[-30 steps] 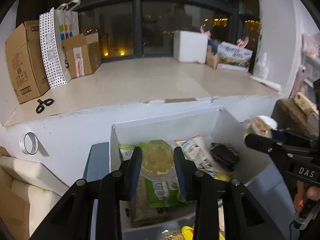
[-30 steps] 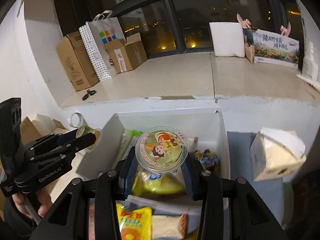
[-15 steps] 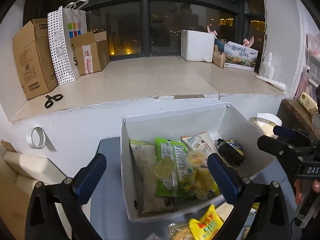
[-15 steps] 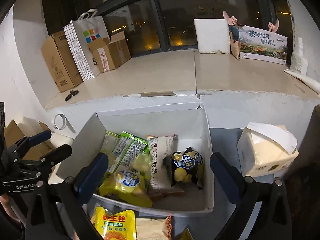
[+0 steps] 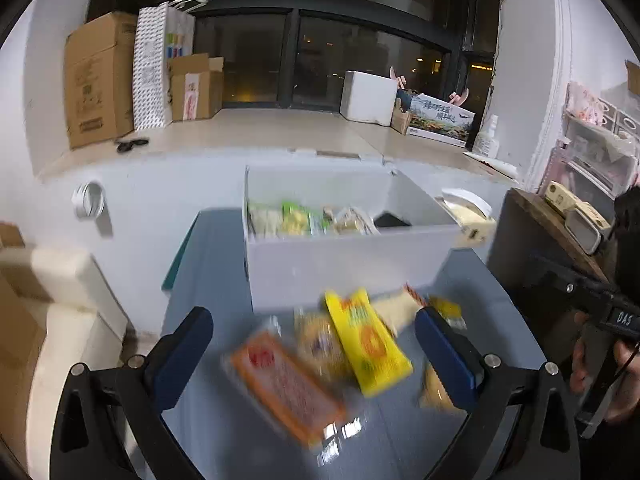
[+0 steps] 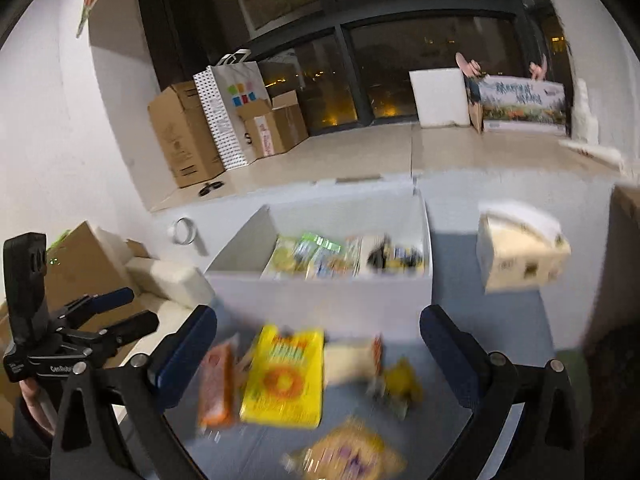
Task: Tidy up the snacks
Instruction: 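Withdraw both tools from the box back over the remaining snacks, then grasp the small yellow and green packs with the right gripper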
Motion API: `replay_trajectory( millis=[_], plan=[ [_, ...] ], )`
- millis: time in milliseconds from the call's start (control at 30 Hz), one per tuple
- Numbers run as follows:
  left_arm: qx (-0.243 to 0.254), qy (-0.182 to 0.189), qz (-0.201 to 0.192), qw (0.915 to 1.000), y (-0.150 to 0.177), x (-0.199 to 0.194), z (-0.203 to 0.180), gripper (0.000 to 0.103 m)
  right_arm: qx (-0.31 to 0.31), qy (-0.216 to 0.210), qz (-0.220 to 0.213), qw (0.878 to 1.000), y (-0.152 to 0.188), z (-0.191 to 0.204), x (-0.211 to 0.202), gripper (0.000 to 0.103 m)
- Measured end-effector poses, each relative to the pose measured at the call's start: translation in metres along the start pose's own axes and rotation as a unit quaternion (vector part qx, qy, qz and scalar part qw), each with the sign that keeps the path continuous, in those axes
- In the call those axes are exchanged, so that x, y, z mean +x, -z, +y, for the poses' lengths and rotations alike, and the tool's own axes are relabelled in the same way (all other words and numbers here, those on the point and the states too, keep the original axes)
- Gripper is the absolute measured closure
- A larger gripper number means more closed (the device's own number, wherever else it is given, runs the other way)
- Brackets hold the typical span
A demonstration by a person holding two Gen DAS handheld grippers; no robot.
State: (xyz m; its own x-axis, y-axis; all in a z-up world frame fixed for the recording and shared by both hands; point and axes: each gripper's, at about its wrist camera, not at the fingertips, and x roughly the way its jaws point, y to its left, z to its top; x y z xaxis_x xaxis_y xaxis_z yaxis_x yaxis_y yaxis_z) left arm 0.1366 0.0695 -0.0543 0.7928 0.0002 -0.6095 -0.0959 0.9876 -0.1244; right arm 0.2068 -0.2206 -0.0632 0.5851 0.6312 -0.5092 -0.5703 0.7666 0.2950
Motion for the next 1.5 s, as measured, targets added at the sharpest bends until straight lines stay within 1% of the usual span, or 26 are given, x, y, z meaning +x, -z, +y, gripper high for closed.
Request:
replay_trajectory(
  millis=[100,167,233,267,333,433,500,700,867,1067,1200,1300,1367,1433,1467,1500],
  plan=[
    [-0.016,-0.004,0.004,0.9999,0.031,-0.017,-0.001,0.000,0.008,0.002,0.008,1.000,0.039,0.002,-0.016,0.000],
    [-0.026,-0.004,0.004,0.9996,0.048,-0.028,-0.001,0.000,0.022,0.014,0.005,1.000,0.067,0.001,-0.028,0.000],
    [-0.023,-0.007,0.000,0.9997,0.061,-0.040,-0.003,0.000,0.039,0.020,0.002,0.999,0.086,0.000,-0.036,0.000],
    [-0.023,-0.011,-0.002,0.9997,0.065,-0.044,-0.004,0.000,0.040,0.023,0.003,0.999,0.091,-0.001,-0.038,0.000],
    [-0.026,-0.017,-0.006,0.9995,0.070,-0.049,-0.005,0.000,0.031,0.047,0.000,0.998,0.101,0.000,-0.043,0.000],
    [-0.026,-0.008,0.002,0.9996,0.077,-0.050,-0.008,0.000,0.025,0.053,-0.004,0.998,0.108,0.000,-0.046,0.000],
    [-0.023,-0.014,0.004,0.9996,0.079,-0.048,-0.010,0.000,0.023,0.053,-0.006,0.998,0.110,-0.001,-0.046,0.000],
    [-0.035,-0.010,0.022,0.9991,0.084,-0.034,-0.008,0.000,0.015,0.061,0.005,0.998,0.113,-0.003,-0.038,0.000],
    [-0.031,-0.013,0.021,0.9992,0.085,-0.034,-0.009,0.000,0.002,0.072,0.019,0.997,0.106,-0.009,-0.023,0.000],
    [-0.019,-0.021,0.009,0.9996,0.084,-0.039,-0.013,0.000,-0.020,0.074,0.051,0.996,0.079,-0.018,0.018,0.000],
    [-0.019,-0.020,0.010,0.9996,0.084,-0.039,-0.013,0.000,-0.018,0.077,0.076,0.994,0.059,-0.026,0.051,0.000],
    [-0.018,-0.024,0.012,0.9995,0.085,-0.039,-0.012,0.000,-0.012,0.081,0.109,0.991,0.049,-0.039,0.083,0.000],
    [-0.017,-0.027,0.012,0.9994,0.085,-0.039,-0.012,0.000,-0.007,0.090,0.134,0.987,0.048,-0.049,0.102,0.000],
    [-0.016,-0.030,0.013,0.9993,0.085,-0.038,-0.011,0.000,0.001,0.086,0.154,0.984,0.051,-0.058,0.116,0.000],
    [-0.017,-0.031,0.013,0.9993,0.085,-0.038,-0.011,0.000,0.007,0.080,0.162,0.984,0.053,-0.061,0.121,0.016],
    [-0.018,-0.031,0.013,0.9993,0.085,-0.038,-0.010,0.000,0.008,0.079,0.169,0.982,0.055,-0.063,0.124,0.061]
  ],
)
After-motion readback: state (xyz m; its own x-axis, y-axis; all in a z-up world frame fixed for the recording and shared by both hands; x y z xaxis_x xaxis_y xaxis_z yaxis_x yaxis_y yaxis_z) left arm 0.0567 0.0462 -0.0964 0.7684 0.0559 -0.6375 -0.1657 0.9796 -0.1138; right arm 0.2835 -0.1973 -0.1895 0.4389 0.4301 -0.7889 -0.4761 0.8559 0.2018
